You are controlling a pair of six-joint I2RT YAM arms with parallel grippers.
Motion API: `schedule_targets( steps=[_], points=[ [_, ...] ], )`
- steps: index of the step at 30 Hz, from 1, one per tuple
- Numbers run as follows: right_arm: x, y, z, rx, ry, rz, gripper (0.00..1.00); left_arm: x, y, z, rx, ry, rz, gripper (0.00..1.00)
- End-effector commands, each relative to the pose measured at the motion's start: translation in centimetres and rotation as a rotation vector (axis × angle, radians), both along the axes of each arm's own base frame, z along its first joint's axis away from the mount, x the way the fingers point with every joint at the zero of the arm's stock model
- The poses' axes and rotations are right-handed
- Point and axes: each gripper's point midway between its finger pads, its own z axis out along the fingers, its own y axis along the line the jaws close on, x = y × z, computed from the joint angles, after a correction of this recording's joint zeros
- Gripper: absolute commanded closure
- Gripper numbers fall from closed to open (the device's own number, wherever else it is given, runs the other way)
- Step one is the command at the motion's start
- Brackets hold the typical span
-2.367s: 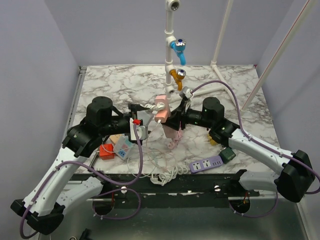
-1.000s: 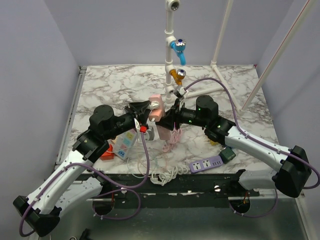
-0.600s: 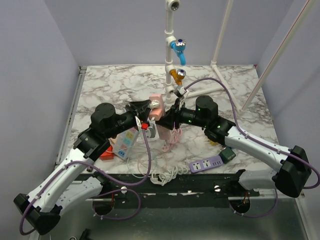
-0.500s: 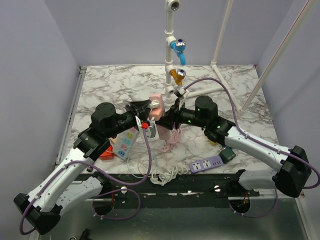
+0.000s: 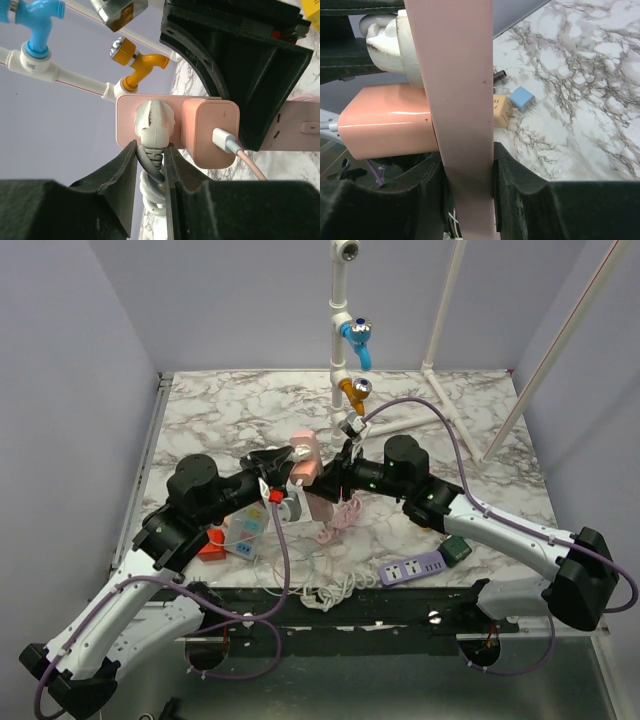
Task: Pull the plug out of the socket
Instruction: Remove the plug from the socket, then place the plug at the center of the board.
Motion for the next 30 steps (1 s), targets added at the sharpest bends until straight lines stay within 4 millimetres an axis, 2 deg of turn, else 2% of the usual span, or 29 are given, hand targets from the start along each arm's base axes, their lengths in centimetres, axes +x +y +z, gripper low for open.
schedule_targets(
  steps=[1,7,12,17,20,23,27,30],
  points=[
    [4.8,-2.2,-2.3,0.000,0.086,-0.227,0.99,-5.7,-0.7,2.7,-0.134,-0.045,-0.206,1.00],
    [4.8,-2.8,-2.4,0.121,0.170,-0.175,0.99,-5.7,0.0,3.5,-0.215,-0.101,-0.177,1.00],
    [4.5,-2.7,-2.6,0.139,0.182,-0.152,0.99,-5.1,0.1,2.6,-0.213,-0.100,-0.152,1.00],
    [4.5,-3.0,-2.4,0.132,0.159,-0.154,0.99,-4.9,0.0,2.8,-0.215,-0.114,-0.147,1.00],
    [4.4,-3.1,-1.6,0.130,0.126,-0.148,0.99,-3.0,0.5,2.7,-0.224,-0.099,-0.058,1.00],
    [4.1,-3.7,-0.7,0.133,0.095,-0.155,0.99,0.2,1.5,1.9,-0.242,-0.016,0.089,1.00],
    [3.1,-5.1,-0.3,0.111,0.069,-0.177,0.99,3.5,3.1,-0.1,-0.263,0.175,0.188,1.00],
    [2.1,-6.8,-0.2,0.107,0.056,-0.212,0.99,5.6,3.8,-2.1,-0.247,0.245,0.257,1.00]
  ],
)
